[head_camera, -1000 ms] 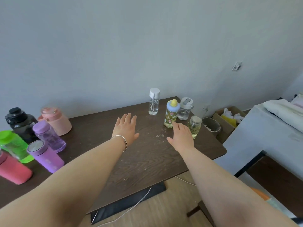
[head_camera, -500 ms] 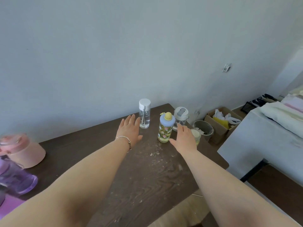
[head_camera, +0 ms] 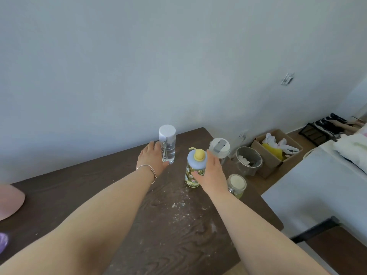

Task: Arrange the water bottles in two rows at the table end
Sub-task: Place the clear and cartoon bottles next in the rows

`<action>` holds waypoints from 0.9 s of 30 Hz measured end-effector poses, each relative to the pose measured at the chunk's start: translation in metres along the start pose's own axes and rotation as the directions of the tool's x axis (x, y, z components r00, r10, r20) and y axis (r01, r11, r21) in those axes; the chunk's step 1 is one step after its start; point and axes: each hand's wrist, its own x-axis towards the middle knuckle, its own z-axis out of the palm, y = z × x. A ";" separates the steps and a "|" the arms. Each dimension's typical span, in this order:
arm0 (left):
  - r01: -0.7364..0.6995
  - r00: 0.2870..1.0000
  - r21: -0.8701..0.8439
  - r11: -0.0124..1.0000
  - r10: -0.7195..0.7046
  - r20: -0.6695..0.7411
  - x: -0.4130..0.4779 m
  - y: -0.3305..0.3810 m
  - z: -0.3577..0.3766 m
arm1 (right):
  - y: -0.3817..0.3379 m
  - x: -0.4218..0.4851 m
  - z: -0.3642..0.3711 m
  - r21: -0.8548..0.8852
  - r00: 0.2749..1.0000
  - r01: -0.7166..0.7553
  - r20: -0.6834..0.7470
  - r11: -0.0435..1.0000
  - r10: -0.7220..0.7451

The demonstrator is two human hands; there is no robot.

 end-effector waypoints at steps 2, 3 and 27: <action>0.103 0.994 -0.089 0.991 -0.100 0.041 0.008 0.004 0.003 | 0.002 0.008 0.005 0.030 1.000 0.009 0.008 1.000 -0.010; 0.147 0.989 -0.127 0.981 -0.141 0.051 0.013 0.005 0.005 | 0.003 0.012 0.007 0.042 1.000 0.012 0.010 0.999 -0.013; 0.276 0.934 -0.620 0.734 -0.356 -0.007 0.066 0.011 0.047 | 0.020 0.032 0.018 0.226 1.000 0.002 0.020 0.974 -0.007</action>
